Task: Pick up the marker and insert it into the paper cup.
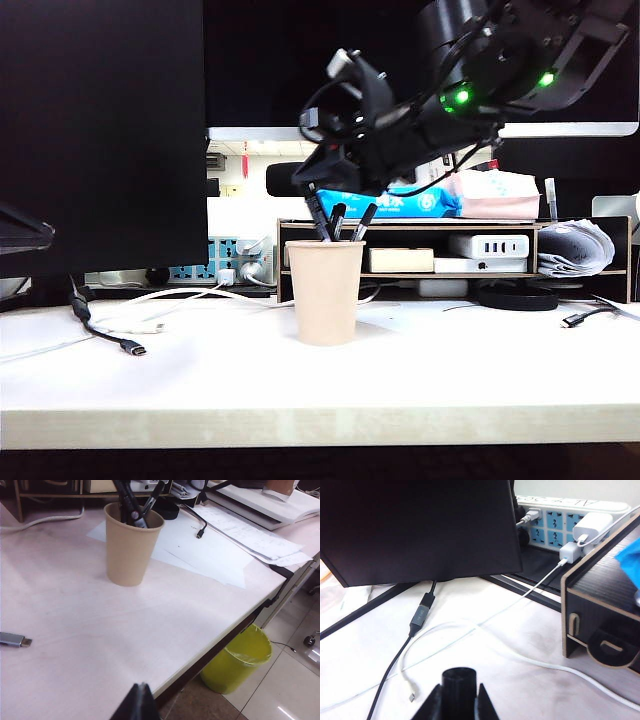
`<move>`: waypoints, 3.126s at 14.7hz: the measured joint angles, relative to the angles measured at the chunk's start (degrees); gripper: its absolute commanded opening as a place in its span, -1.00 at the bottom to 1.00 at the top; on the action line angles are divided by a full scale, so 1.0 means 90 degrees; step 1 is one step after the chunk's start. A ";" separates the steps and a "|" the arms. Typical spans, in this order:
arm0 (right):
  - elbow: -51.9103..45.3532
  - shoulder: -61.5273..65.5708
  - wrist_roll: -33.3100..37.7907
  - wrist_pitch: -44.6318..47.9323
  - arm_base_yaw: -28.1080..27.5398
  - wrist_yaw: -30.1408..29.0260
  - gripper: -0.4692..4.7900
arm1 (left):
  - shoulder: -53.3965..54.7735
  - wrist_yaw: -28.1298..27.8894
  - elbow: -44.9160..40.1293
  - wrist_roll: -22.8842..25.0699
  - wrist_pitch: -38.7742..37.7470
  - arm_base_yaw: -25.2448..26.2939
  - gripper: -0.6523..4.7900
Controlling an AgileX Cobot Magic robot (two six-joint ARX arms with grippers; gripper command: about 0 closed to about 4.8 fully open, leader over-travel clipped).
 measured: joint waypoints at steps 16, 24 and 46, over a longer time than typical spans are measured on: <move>-0.0012 0.0248 -0.0192 -0.0056 0.0345 0.0170 -0.41 | 0.0000 0.0000 0.0000 0.0000 0.0000 0.0000 -0.78; -0.0002 -0.0809 -0.0192 -0.0151 0.0311 0.0362 -0.41 | -0.0002 0.0000 0.0000 0.0002 0.0000 0.0000 -0.78; -0.4449 -0.8019 -0.1039 -0.4573 0.0155 0.2378 -0.84 | 0.0000 0.0002 0.0000 0.0002 0.0000 0.0002 -0.78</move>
